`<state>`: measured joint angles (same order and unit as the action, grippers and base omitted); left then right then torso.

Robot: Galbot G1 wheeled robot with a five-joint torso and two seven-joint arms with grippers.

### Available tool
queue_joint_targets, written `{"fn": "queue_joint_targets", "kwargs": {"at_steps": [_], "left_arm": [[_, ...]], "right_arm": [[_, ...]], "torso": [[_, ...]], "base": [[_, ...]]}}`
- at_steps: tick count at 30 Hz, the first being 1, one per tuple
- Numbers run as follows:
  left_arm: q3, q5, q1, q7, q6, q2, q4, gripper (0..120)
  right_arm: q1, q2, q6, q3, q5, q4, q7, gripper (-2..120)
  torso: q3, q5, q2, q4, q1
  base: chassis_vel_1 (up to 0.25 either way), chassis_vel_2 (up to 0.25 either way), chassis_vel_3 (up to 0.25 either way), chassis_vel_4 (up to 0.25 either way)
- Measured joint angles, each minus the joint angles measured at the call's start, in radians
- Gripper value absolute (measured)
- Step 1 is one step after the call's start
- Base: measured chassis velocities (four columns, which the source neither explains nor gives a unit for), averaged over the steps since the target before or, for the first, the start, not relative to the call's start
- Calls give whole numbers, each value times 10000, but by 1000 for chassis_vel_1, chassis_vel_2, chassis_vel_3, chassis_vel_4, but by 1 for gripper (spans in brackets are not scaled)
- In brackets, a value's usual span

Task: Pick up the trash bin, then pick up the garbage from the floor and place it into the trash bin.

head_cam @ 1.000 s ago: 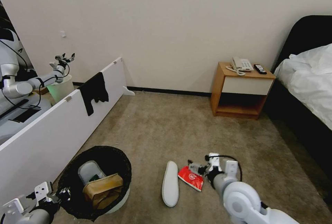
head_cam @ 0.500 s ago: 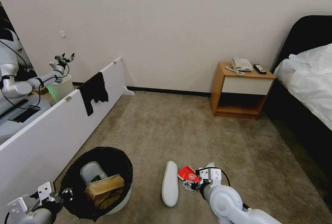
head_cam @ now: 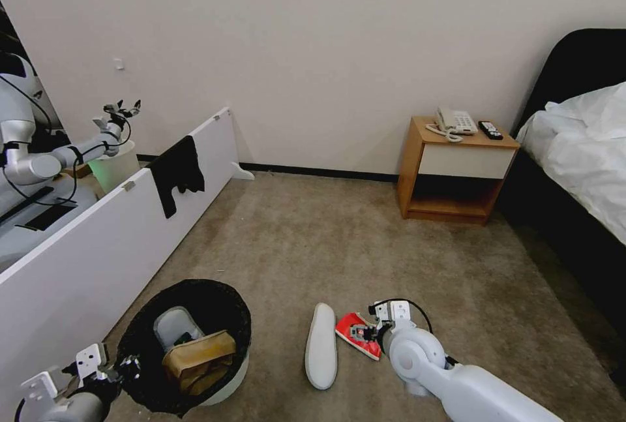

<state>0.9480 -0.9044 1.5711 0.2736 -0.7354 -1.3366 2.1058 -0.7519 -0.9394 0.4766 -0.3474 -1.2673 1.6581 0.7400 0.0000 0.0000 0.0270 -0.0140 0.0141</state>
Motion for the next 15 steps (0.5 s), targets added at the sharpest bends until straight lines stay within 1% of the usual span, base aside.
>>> {"fn": "queue_joint_targets", "kwargs": {"at_steps": [5,7,10,12,15], "left_arm": [[-35,24,-54,-19,0,0,-76,1],[-37,33,-93,-45,0,3,-155,1],[-39,34,-101,-58,0,5,-181,1],[-39,44,-111,-72,0,-5,-211,1],[-38,50,-113,-90,0,-10,-241,1]], "right_arm": [[429,-63,22,-335,387,-640,-253,100],[759,-102,17,-721,1089,-1400,-626,100],[882,-120,-2,-921,1319,-1634,-771,100],[1189,-203,-217,-1516,1979,-2217,-1136,100],[1373,-305,-359,-1942,2323,-2573,-1377,100]], "torso": [[0,0,1,2,1],[1,0,0,0,0],[0,0,0,0,0],[0,1,0,1,0],[0,0,0,0,0]], "base": [[0,0,0,0],[0,0,0,0],[0,0,0,0],[0,0,0,0],[0,0,0,0]]}}
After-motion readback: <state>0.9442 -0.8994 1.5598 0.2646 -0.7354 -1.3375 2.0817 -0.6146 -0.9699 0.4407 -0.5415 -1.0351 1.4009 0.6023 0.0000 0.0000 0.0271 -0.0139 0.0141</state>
